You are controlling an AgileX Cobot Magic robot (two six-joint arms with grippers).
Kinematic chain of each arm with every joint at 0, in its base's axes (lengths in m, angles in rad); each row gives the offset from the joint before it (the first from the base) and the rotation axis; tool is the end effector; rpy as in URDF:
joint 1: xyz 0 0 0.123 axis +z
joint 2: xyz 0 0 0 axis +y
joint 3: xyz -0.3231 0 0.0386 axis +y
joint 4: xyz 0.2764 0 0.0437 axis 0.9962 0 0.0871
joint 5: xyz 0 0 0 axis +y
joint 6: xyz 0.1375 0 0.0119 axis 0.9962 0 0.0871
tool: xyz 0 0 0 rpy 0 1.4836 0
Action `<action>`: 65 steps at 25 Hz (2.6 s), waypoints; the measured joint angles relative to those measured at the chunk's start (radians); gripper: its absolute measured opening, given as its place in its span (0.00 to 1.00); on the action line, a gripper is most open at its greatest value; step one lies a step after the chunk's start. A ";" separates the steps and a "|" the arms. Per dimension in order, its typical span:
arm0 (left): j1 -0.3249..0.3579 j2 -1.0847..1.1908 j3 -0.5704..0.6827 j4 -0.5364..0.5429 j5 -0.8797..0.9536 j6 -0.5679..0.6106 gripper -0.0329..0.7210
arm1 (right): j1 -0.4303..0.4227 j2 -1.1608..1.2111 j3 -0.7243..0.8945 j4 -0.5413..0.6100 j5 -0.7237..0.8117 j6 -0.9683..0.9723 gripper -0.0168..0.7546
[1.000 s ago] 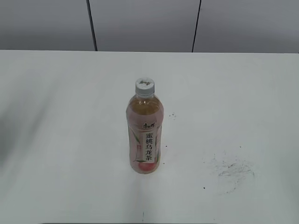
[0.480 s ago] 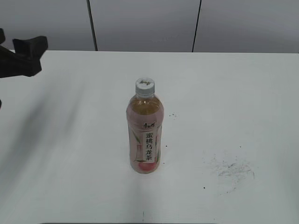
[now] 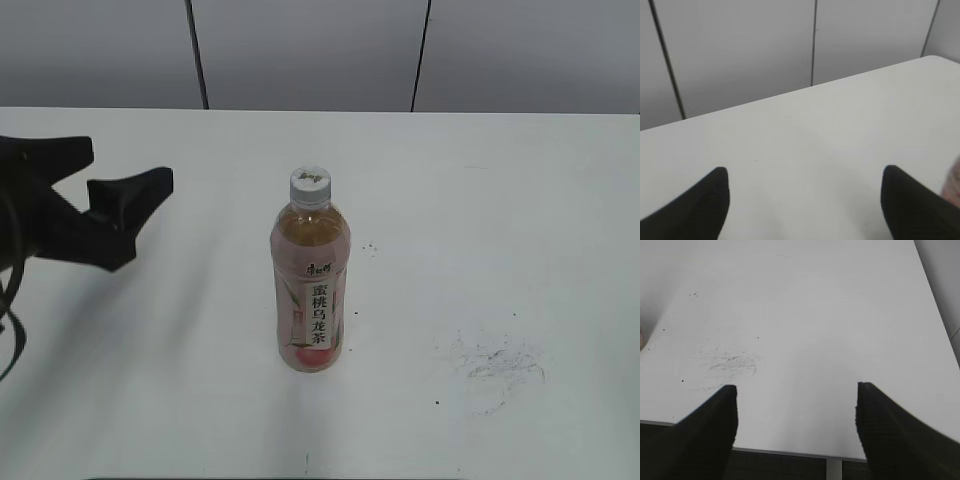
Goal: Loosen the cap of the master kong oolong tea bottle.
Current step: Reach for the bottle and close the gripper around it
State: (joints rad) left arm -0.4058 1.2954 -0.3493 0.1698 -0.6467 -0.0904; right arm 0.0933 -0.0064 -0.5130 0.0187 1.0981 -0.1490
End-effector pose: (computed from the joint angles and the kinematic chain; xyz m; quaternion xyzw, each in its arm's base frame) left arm 0.2521 -0.1236 0.2158 0.2054 0.7523 -0.1510 0.6075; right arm 0.0162 0.0038 0.2694 -0.1043 0.8515 -0.0050 0.5139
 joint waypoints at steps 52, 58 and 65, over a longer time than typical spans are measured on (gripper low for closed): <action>-0.120 0.605 -0.259 0.566 -0.557 -0.347 0.83 | 0.000 0.000 0.000 -0.019 -0.001 0.033 0.74; -0.120 0.605 -0.270 0.587 -0.559 -0.347 0.82 | 0.000 0.000 0.000 -0.019 -0.001 0.035 0.74; -0.120 0.605 -0.272 0.596 -0.552 -0.338 0.71 | 0.000 0.000 0.000 -0.019 -0.001 0.035 0.74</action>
State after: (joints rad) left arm -0.5255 1.9005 -0.6218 0.7659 -1.1989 -0.4289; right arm 0.0933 -0.0064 -0.5130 0.0000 1.0973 -0.1139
